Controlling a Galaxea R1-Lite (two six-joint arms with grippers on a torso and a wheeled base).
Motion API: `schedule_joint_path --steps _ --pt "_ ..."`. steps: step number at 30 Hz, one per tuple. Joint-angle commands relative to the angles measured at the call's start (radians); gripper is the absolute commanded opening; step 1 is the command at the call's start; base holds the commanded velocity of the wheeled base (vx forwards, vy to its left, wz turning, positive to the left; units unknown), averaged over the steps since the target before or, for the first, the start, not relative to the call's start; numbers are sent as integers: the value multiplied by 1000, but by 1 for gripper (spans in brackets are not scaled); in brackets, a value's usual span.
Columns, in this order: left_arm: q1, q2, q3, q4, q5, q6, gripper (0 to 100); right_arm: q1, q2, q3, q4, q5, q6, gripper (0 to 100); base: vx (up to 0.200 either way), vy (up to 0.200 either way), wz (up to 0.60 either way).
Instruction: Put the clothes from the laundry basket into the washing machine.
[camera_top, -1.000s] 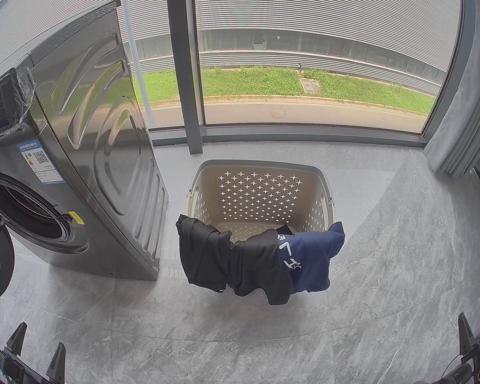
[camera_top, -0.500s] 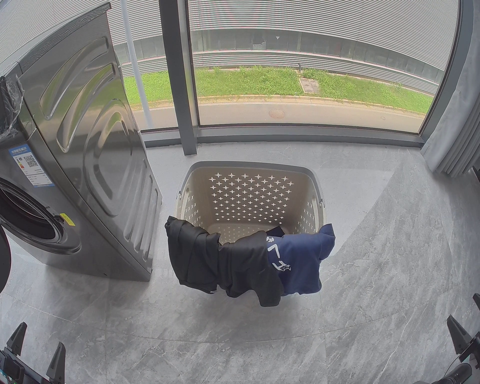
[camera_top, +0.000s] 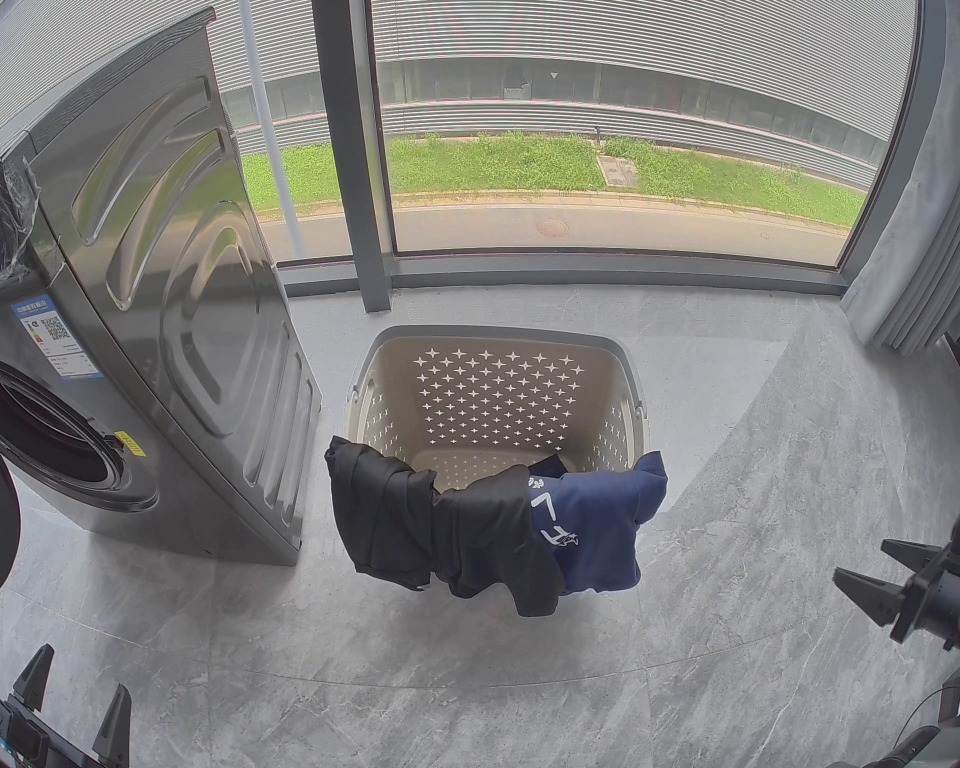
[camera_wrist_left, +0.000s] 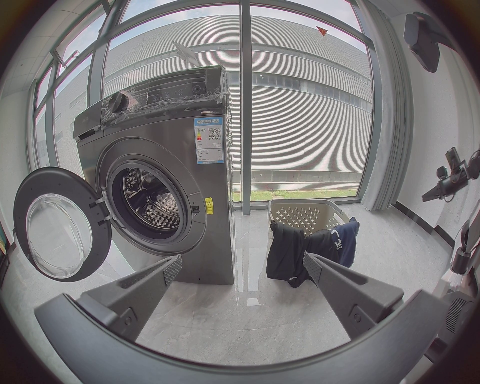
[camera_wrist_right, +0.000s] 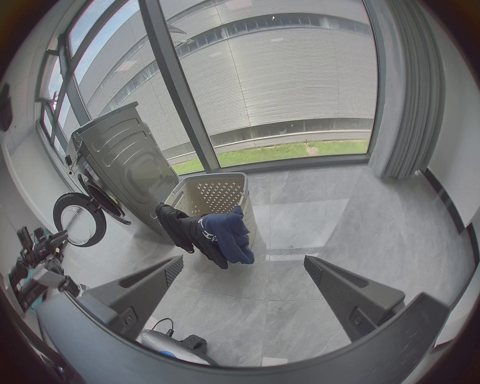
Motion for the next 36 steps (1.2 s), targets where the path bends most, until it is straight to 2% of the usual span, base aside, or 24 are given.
schedule_joint_path --steps 1,5,12,19,24,29,36 --pt "0 -17 16 0 0 0 100 202 697 -9 -399 -50 131 100 0 0 0" --pt "0 -17 16 0 0 -2 100 223 744 -2 -407 -70 126 100 0 0 0" --pt "-2 -17 16 0 0 0 100 236 803 -8 -414 -68 123 100 171 0 0" --pt "-2 -17 16 0 0 0 100 317 956 -20 -531 -77 122 100 0 0 0" --pt "-2 -17 16 0 0 0 100 369 1079 -55 -666 -139 128 100 0 0 0" --pt "-2 -17 16 0 0 0 100 392 1166 -101 -769 -143 126 100 0 0 0" --pt "-2 -17 16 0 -1 0 100 404 1231 -172 -793 -140 129 100 0 0 0"
